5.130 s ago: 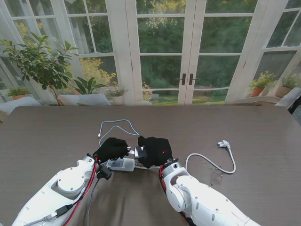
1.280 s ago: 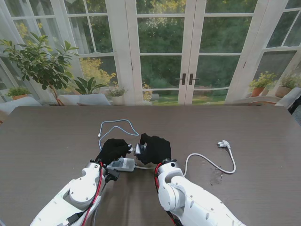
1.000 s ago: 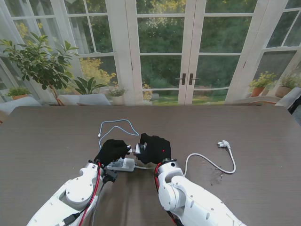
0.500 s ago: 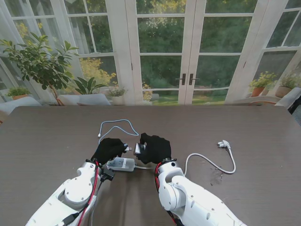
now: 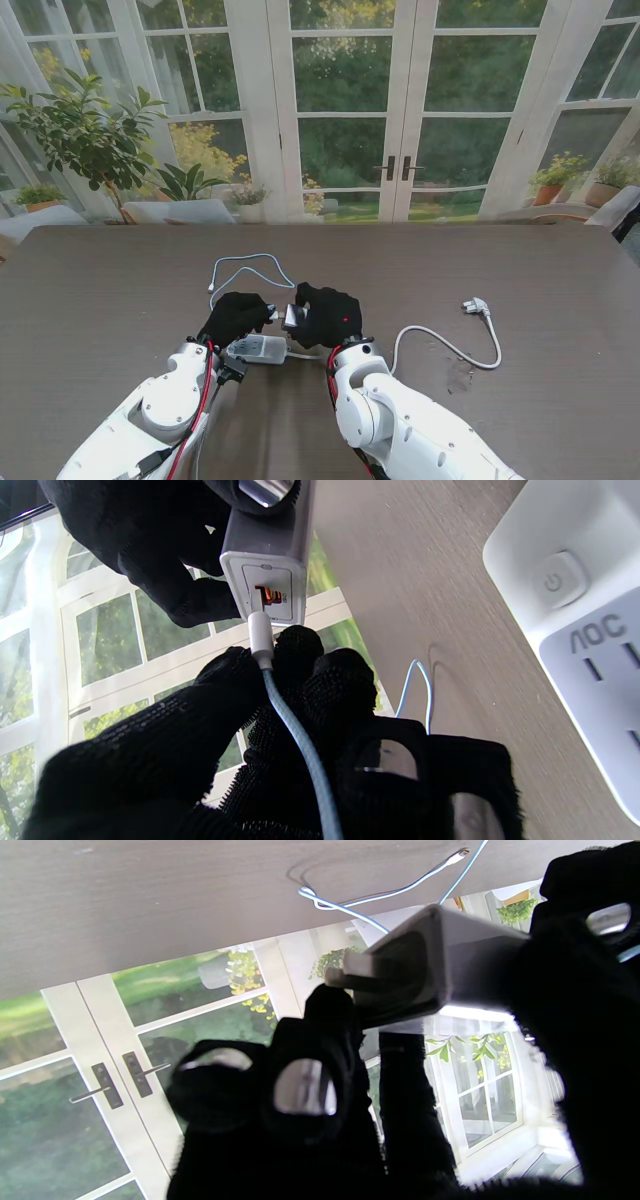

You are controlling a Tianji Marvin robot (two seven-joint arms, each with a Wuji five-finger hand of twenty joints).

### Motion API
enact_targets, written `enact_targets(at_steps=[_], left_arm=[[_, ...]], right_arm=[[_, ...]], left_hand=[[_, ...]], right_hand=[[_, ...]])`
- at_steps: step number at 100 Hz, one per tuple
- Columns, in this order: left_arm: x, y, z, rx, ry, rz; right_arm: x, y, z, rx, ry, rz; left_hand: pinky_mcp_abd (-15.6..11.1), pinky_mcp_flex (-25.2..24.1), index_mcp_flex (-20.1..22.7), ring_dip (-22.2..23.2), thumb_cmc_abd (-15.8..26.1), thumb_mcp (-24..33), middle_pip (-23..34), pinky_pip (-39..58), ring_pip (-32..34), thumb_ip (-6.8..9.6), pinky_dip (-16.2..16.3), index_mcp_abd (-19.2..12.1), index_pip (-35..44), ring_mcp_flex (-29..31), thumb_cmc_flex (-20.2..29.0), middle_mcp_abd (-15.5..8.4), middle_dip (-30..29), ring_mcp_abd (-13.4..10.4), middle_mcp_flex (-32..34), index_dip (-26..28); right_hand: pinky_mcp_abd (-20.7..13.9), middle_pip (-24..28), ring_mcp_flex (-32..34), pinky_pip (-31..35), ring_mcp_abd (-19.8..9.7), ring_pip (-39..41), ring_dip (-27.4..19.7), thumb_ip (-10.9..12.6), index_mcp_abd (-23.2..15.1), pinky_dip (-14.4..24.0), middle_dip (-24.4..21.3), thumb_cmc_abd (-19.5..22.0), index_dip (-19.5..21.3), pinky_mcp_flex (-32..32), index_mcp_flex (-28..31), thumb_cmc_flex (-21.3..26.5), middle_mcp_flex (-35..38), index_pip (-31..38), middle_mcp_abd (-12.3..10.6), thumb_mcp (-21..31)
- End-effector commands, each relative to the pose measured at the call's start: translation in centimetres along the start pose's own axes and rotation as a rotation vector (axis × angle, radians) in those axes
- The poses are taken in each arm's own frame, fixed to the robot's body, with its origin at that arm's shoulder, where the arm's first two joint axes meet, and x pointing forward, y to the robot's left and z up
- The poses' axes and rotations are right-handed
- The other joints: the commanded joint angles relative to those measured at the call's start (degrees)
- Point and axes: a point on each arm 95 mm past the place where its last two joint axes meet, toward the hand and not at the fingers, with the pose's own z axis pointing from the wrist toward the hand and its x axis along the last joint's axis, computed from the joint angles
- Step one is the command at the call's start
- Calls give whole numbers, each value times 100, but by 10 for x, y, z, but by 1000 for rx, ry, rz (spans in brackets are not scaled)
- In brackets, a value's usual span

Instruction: Set up the charging station

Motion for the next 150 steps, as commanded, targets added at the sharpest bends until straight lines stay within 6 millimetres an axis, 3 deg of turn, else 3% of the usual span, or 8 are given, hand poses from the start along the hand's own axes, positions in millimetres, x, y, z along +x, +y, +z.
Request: enact_targets(at_steps=[1, 82, 150], left_arm=[[2, 5, 1, -27, -3, -11], [5, 4, 3, -61, -9, 42], [8, 20, 8, -75, -2, 49]], right_arm=[[8, 1, 1, 6, 14, 9], [11, 3, 2, 15, 44, -12], [22, 8, 4, 25, 15, 32]], left_hand=[[-1080, 343, 268, 75, -36, 260, 147, 1498, 330, 268, -128, 188, 167, 141, 550, 374, -52, -105, 255, -9], [-1163, 353, 266, 89, -32, 259, 150, 1498, 370, 266, -47, 189, 177, 143, 550, 358, -64, -195, 256, -25], [-1189, 356, 297, 90, -45, 271, 161, 1498, 379, 275, -19, 184, 190, 143, 528, 339, -87, -201, 259, -33]], right_hand=[[-338, 468, -29, 411, -80, 285, -2382, 441, -857, 74, 118, 716, 395, 154, 658, 1034, 574, 1779, -633, 1103], [-349, 464, -29, 436, -62, 306, -2372, 449, -857, 85, 119, 708, 395, 161, 658, 1034, 582, 1779, -635, 1101], [-383, 437, -29, 524, -116, 397, -2311, 441, -821, 137, 138, 638, 412, 178, 732, 1093, 670, 1741, -612, 1144]])
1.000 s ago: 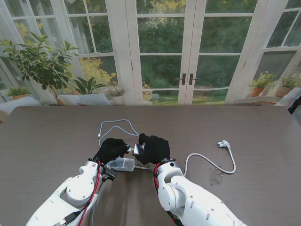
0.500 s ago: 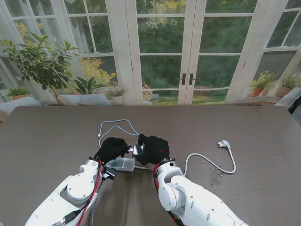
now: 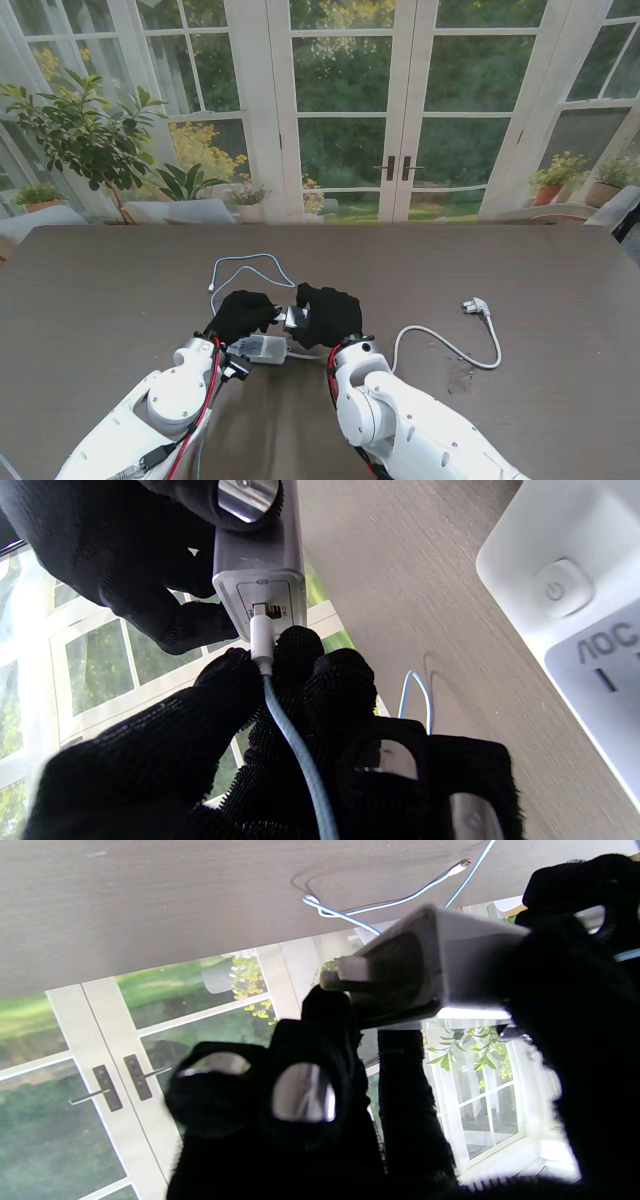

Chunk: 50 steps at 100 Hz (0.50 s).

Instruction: Set up the charging station

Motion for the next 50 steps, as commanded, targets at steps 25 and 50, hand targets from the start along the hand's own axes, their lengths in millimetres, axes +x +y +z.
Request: enact_targets(at_steps=[25, 50], left_arm=[[5, 16, 4, -23, 15, -26], [7, 20, 8, -47, 20, -29]], right_arm=[[23, 6, 4, -6, -15, 82], [25, 6, 3, -4, -7, 91]], left_hand=[[-1201, 358, 315, 88, -55, 285, 173, 1498, 376, 280, -13, 180, 186, 143, 514, 341, -81, -206, 258, -71], [-1205, 357, 307, 87, -59, 283, 165, 1498, 373, 276, -12, 157, 180, 143, 505, 326, -93, -208, 256, -79]], right_hand=[[-358, 404, -64, 434, -87, 333, -2292, 439, -831, 127, 151, 594, 434, 164, 770, 1074, 661, 1718, -638, 1174], [-379, 380, -65, 442, -97, 352, -2273, 433, -866, 144, 193, 581, 470, 165, 788, 1099, 682, 1697, -644, 1198]])
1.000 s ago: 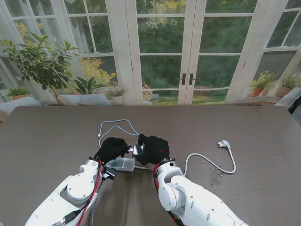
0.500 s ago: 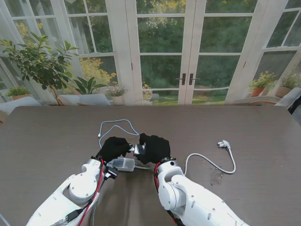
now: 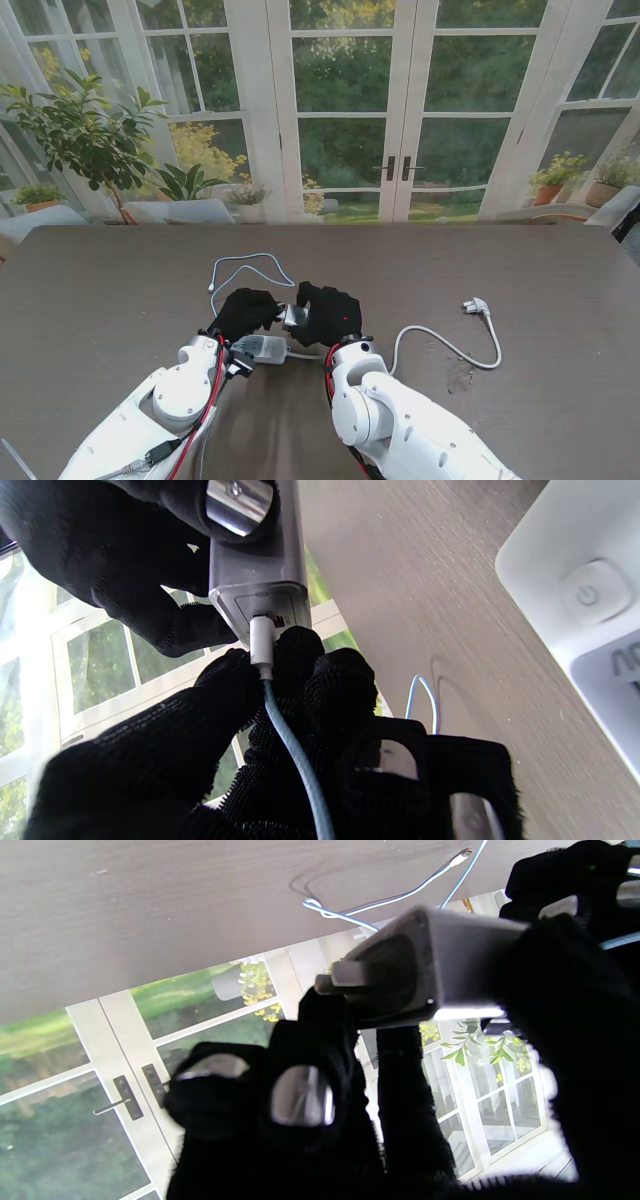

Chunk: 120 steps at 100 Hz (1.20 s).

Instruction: Set up the charging station

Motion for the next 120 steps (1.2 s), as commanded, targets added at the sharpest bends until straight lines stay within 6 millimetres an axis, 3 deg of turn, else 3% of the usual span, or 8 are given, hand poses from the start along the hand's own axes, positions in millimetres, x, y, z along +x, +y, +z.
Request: enact_targets(at_steps=[1, 27, 39, 46, 52, 61, 72, 120], left_arm=[[6, 16, 2, -52, 11, -19], [5, 19, 1, -62, 5, -33], [6, 15, -2, -108, -11, -53], [6, 12, -5, -127, -23, -56], [6, 8, -7, -146, -33, -58], [5, 3, -9, -143, -49, -46], [3, -3, -12, -145, -66, -21], [-4, -42, -30, -157, -148, 76]], right_arm=[[22, 4, 2, -4, 42, 41], [22, 3, 2, 2, 42, 46], [20, 2, 2, 7, 40, 45], [18, 2, 3, 9, 40, 42], [16, 3, 3, 9, 40, 40], [14, 3, 4, 8, 36, 38], [12, 5, 5, 5, 33, 37], [2, 11, 7, 1, 20, 22]], left_hand=[[-1205, 357, 303, 87, -69, 283, 164, 1498, 373, 275, -12, 149, 170, 142, 504, 327, -61, -209, 256, -86], [-1194, 355, 267, 85, -68, 276, 133, 1498, 366, 265, -14, 155, 150, 141, 502, 315, -85, -210, 245, -105], [-799, 307, -50, 44, -151, 94, -303, 1498, 156, 224, -183, 252, -50, 139, 686, 373, -252, 85, 256, -445], [-411, 247, -225, 39, -140, -10, -579, 1498, -47, 225, -607, 264, -183, 133, 701, 382, -316, 282, 263, -851], [-207, 213, -150, 30, 85, -297, -664, 1498, -157, 372, -833, 274, -377, 136, 368, 391, -311, 380, 272, -968], [50, 166, 104, 9, 284, -355, -644, 1474, -275, 486, -1227, 247, -782, 132, -416, 376, -301, 463, 274, -736], [421, 128, 288, -36, 525, -406, -766, 1196, -475, 889, -1407, 237, -1243, 129, -1101, 392, -267, 533, 263, -321], [1215, 50, 633, -106, 1128, -1321, -1046, 561, -1158, 955, -1638, -19, -203, 118, -1513, 560, 170, 953, 222, 580]], right_hand=[[-385, 427, -80, 416, -130, 305, -2273, 436, -924, 95, 110, 595, 471, 157, 785, 1025, 682, 1697, -753, 1198], [-399, 404, -80, 421, -140, 305, -2265, 434, -923, 110, 135, 585, 485, 157, 786, 1035, 689, 1687, -752, 1201], [-396, 393, -79, 421, -148, 297, -2265, 432, -923, 117, 153, 588, 489, 158, 786, 1030, 694, 1684, -762, 1200], [-394, 389, -79, 420, -139, 296, -2264, 430, -922, 119, 159, 596, 492, 157, 782, 1028, 691, 1684, -763, 1200], [-391, 386, -79, 419, -135, 296, -2263, 430, -915, 122, 167, 599, 504, 157, 775, 1031, 691, 1687, -762, 1202], [-390, 384, -79, 418, -133, 289, -2266, 428, -916, 125, 180, 607, 519, 158, 765, 1037, 679, 1691, -765, 1200], [-385, 388, -79, 414, -129, 283, -2268, 426, -909, 127, 198, 612, 539, 157, 749, 1037, 666, 1690, -764, 1196], [-373, 403, -78, 393, -124, 273, -2274, 420, -906, 128, 221, 641, 623, 154, 713, 1026, 632, 1678, -770, 1197]])
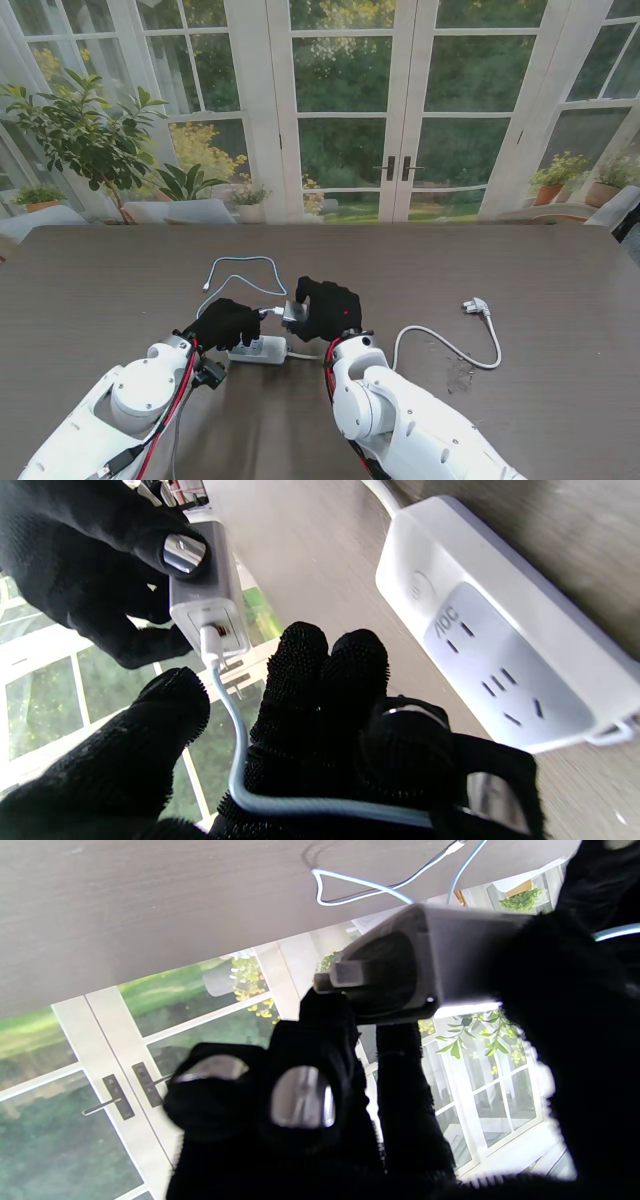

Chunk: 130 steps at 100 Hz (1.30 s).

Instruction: Set up the charging station

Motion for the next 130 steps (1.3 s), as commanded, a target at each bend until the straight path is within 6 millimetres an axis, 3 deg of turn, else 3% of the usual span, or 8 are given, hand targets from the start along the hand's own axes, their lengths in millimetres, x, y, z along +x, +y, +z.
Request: enact_targets(at_steps=[1, 75, 79, 85, 108, 123, 127, 130], left_arm=[[-4, -5, -6, -11, -12, 0], [8, 1, 3, 24, 133, 45], [10, 1, 3, 33, 145, 16], [13, -1, 4, 55, 165, 12], [28, -12, 6, 85, 222, 20], [35, -20, 7, 86, 246, 55], [37, -22, 7, 83, 250, 59], [38, -24, 7, 79, 253, 60]], right_arm=[[2, 3, 2, 5, 6, 2], [0, 0, 2, -7, -30, 30], [0, 0, 2, -5, -31, 29], [-1, 1, 3, -5, -30, 29], [0, 3, 3, 53, 34, 42], [1, 3, 4, 97, 72, 29], [2, 3, 4, 114, 79, 29], [2, 3, 4, 130, 84, 27]], left_hand=[[254, 89, 405, -30, 150, -212, 252, 555, -102, 174, -50, -61, 446, 119, -299, 260, 255, 296, 158, 202], [-1087, 305, 855, 775, -272, 351, 4464, 1501, 2312, 410, 1857, -6, 4438, 125, 83, -147, 686, -758, 66, 1509], [-1022, 303, 861, 4384, -347, 521, 4518, 1502, 3248, 449, 2022, 117, 4467, -125, 146, -56, 654, -4227, 58, 1533], [-1033, 307, 867, 5410, -505, 589, 4539, 1502, 3180, 477, 2065, 128, 4485, -122, 210, -35, 643, -4993, 65, 1546], [-1208, 321, 845, 5427, -421, 386, 4451, 1502, 3184, 446, 1928, -122, 4421, -121, 44, -163, 617, -4998, 61, 1513], [-1327, 327, 833, 5427, -421, 271, 4414, 1502, 3184, 405, 1830, -280, 4413, -121, -89, -247, 635, -4998, 59, 1511], [-1287, 322, 834, 1933, -442, 299, 4386, 1502, 2163, 358, 1763, -301, 4388, 140, -126, -251, 660, -1611, 63, 1499], [-1271, 320, 833, 1051, -452, 309, 4377, 1502, 2204, 343, 1751, -301, 4388, 139, -152, -250, 665, -853, 61, 1498]], right_hand=[[-408, 518, -109, 365, -124, 260, -2274, 423, -949, 114, 123, 770, 578, 144, 651, 939, 608, 1677, -746, 1198], [-397, 534, -112, 366, -114, 248, -2282, 423, -947, 112, 108, 788, 586, 144, 629, 934, 588, 1676, -747, 1185], [-396, 533, -112, 366, -108, 245, -2283, 417, -951, 112, 106, 799, 583, 144, 621, 909, 583, 1673, -749, 1172], [-371, 526, -116, 327, -52, 203, -2303, 420, -955, 94, 92, 852, 573, 130, 587, 856, 548, 1666, -763, 1136], [661, -765, -770, -2056, 785, -3546, -3623, 1647, -481, -931, -1836, 1703, 837, -1710, -645, -459, -1060, -756, -686, 137], [630, -918, -1229, -2234, 846, -3889, -3728, 1642, -401, -990, -2115, 1518, 785, -2219, -1195, -532, -1666, -1286, -721, -20], [630, -911, -1403, -2310, 893, -3922, -3735, 1616, -372, -1015, -2146, 1423, 769, -2400, -1329, -580, -1858, -1356, -717, -98], [644, -914, -1541, -2364, 936, -3935, -3736, 1602, -304, -1029, -2169, 1363, 756, -2534, -1452, -617, -2017, -1406, -728, -146]])
